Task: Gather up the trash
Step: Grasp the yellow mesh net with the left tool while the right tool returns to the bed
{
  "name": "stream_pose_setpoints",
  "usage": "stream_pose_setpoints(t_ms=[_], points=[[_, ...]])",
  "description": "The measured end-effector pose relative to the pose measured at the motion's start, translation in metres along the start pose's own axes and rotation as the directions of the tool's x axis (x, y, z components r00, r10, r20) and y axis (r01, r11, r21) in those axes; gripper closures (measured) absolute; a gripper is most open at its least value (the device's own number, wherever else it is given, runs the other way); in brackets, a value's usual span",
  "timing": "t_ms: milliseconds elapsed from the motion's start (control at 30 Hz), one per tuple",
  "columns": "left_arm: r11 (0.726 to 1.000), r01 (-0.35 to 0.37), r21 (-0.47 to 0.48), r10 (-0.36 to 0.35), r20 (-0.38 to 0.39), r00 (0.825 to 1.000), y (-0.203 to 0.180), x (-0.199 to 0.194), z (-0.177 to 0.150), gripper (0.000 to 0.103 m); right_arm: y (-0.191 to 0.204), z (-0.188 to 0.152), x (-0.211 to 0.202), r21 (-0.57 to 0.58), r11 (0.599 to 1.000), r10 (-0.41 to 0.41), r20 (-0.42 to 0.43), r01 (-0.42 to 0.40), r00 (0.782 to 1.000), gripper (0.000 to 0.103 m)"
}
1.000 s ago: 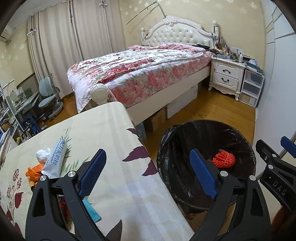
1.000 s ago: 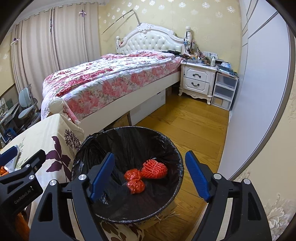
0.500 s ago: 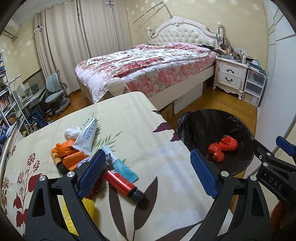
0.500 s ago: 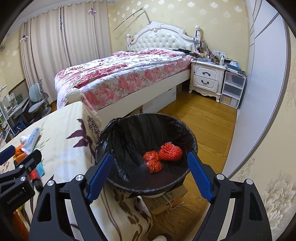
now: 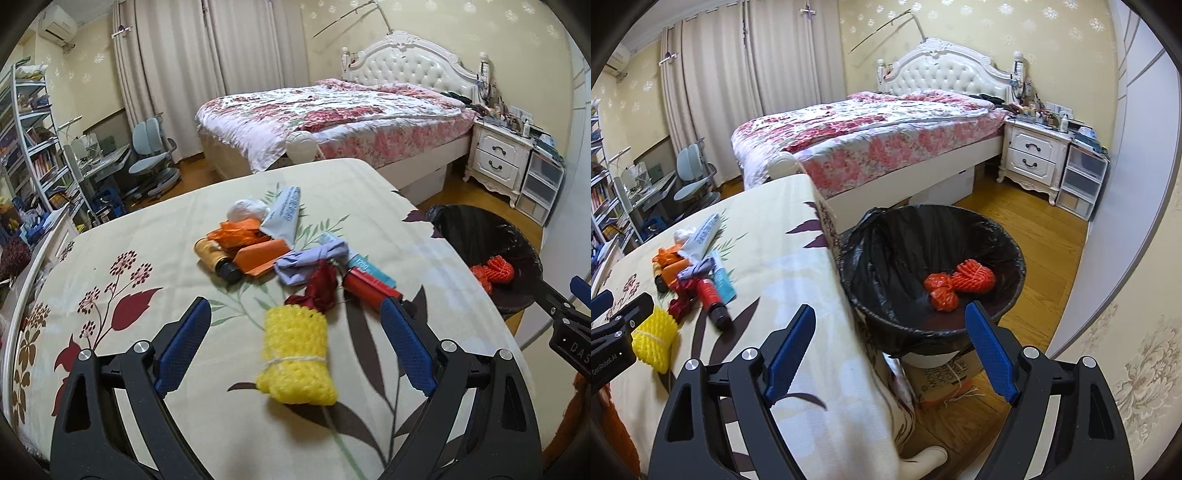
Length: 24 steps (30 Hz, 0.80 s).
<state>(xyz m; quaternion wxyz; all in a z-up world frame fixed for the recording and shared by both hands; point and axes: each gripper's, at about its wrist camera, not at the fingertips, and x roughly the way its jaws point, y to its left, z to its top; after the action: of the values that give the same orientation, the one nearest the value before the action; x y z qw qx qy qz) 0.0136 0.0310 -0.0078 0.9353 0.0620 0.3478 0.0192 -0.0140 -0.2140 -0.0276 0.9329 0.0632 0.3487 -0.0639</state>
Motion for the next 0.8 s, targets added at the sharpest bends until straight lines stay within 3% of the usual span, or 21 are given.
stream_pose_setpoints(t_ms=[400,567,633,800], points=[[0.998,0.066,-0.026,-0.067,-0.071,0.995,0.015,0.012,-0.022,0.013,0.035,-0.007,-0.003,-0.067,0.997,0.038,-0.016,-0.039,0.999,0.022],[0.995,0.095,-0.031,-0.098,-0.097,0.99,0.018,0.021,-0.029,0.037,0.045,-0.01,-0.002,-0.086,0.995,0.051,-0.026,-0.053,0.998,0.022],[0.991,0.13,-0.033,-0.132,-0.109,0.985,0.019,0.023,-0.031,0.054,0.05,-0.011,-0.002,-0.097,0.994,0.057,-0.029,-0.059,0.998,0.022],[0.988,0.153,-0.033,-0.156,-0.091,0.984,0.022,0.019,-0.035,0.062,0.064,-0.013,-0.002,-0.123,0.989,0.081,-0.042,-0.086,0.996,0.022]])
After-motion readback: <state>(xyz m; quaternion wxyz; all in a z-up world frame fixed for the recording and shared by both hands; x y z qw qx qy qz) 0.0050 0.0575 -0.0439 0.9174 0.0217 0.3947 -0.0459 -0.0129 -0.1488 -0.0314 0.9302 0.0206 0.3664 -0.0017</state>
